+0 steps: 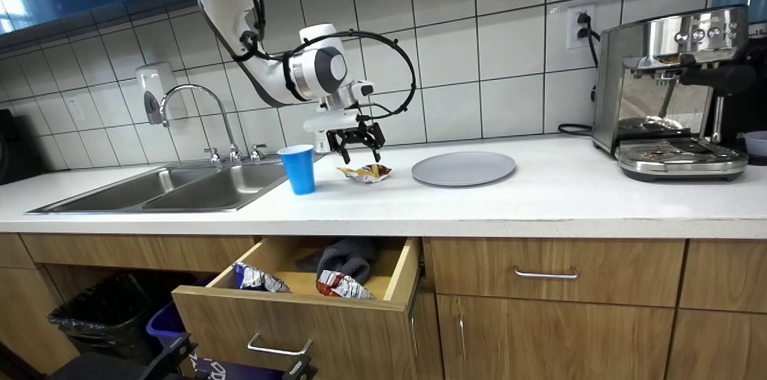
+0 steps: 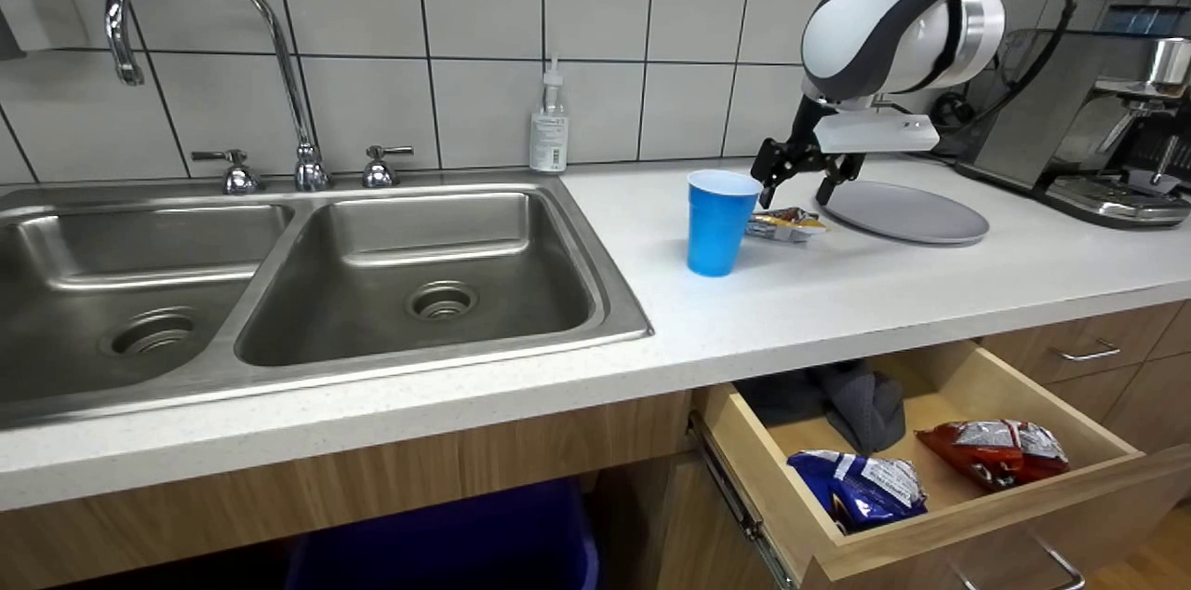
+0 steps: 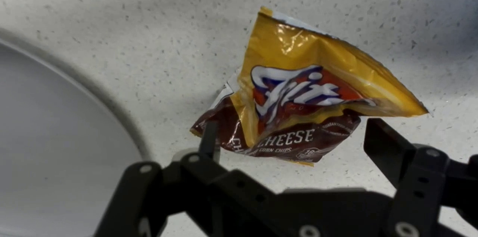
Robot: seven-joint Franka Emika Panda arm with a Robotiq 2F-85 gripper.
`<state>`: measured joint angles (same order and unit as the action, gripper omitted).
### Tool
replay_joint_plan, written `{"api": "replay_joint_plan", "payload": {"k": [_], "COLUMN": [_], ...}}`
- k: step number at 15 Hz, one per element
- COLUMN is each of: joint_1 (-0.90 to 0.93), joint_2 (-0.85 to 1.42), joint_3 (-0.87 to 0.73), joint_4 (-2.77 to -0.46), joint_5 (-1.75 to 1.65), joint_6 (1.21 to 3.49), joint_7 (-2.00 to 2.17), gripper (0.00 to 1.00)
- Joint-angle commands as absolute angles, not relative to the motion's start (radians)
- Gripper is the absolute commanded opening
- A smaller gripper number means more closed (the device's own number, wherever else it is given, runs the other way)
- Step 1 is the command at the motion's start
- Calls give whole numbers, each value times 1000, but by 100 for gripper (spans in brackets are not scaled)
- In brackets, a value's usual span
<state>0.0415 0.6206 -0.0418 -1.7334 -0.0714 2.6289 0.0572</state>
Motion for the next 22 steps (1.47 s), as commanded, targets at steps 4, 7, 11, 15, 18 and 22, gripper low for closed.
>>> {"api": "replay_joint_plan", "payload": {"k": [4, 7, 11, 15, 18, 22], "joint_1": [34, 36, 40, 42, 42, 41], "joint_2": [718, 733, 739, 734, 739, 735], "joint_3": [-35, -34, -39, -44, -46, -44], "joint_4": [-1612, -1599, -1598, -1612, -1619, -1628], "joint_5": [-60, -61, -65, -67, -69, -68], "joint_6": [2620, 2614, 2608, 2602, 2602, 2601], "joint_7": [53, 53, 56, 61, 61, 57], "gripper": [100, 100, 100, 100, 100, 100]}}
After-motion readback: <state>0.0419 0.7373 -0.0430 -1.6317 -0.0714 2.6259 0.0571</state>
